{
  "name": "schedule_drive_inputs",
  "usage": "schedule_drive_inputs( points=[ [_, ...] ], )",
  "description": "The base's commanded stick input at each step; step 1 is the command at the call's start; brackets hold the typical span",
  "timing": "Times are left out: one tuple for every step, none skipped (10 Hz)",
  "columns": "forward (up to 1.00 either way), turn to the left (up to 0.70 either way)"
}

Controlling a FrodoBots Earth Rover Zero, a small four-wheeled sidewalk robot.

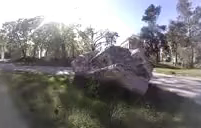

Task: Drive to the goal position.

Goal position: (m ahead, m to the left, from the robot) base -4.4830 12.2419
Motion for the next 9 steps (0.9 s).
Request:
schedule_drive_inputs(
  points=[
    [0.0,0.7],
    [0.0,0.5],
    [0.0,0.5],
    [0.0,0.5],
    [0.0,0.5],
    [0.0,0.5],
    [0.0,0.5],
    [0.0,0.5],
    [0.03,0.5]
  ],
)
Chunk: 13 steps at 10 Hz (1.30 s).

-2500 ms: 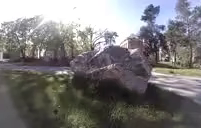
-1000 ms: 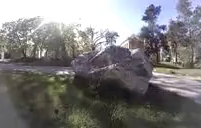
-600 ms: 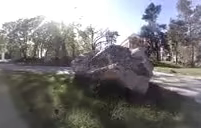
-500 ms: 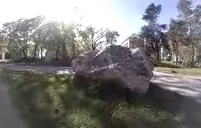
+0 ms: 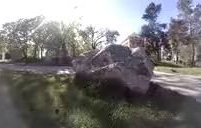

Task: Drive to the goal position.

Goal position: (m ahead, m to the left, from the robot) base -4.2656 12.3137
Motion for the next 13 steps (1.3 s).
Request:
schedule_drive_inputs(
  points=[
    [0.16,0.47],
    [0.28,0.45],
    [0.41,0.43],
    [0.25,0.51],
    [0.0,0.0],
    [0.0,0.0],
    [0.0,0.0],
    [0.0,0.0],
    [0.0,0.0],
    [-0.02,0.0],
    [-0.15,0.0],
    [-0.29,0.0],
    [-0.46,0.0]
  ],
)
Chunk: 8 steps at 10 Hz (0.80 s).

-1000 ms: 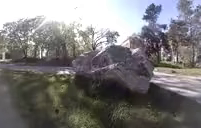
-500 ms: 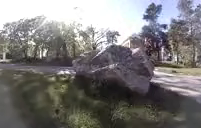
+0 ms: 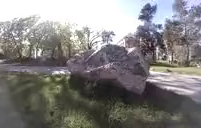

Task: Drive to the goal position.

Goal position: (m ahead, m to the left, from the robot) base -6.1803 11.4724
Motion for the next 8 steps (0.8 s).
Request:
schedule_drive_inputs(
  points=[
    [-0.49,0.0],
    [-0.49,0.0],
    [-0.5,0.0],
    [-0.5,0.0],
    [-0.5,0.0],
    [-0.33,0.0],
    [0.0,0.0],
    [0.0,0.0]
  ],
)
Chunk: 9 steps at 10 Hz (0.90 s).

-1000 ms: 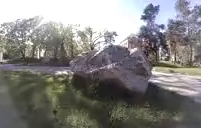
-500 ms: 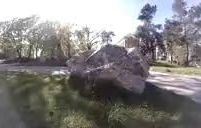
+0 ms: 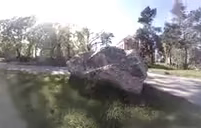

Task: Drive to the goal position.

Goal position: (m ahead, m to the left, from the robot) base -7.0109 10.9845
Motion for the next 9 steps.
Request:
schedule_drive_inputs(
  points=[
    [0.0,0.0],
    [0.0,0.0],
    [0.0,0.0],
    [0.0,0.0],
    [0.0,0.0],
    [0.0,0.0],
    [0.0,0.0],
    [0.0,0.22],
    [0.0,0.27]
  ],
)
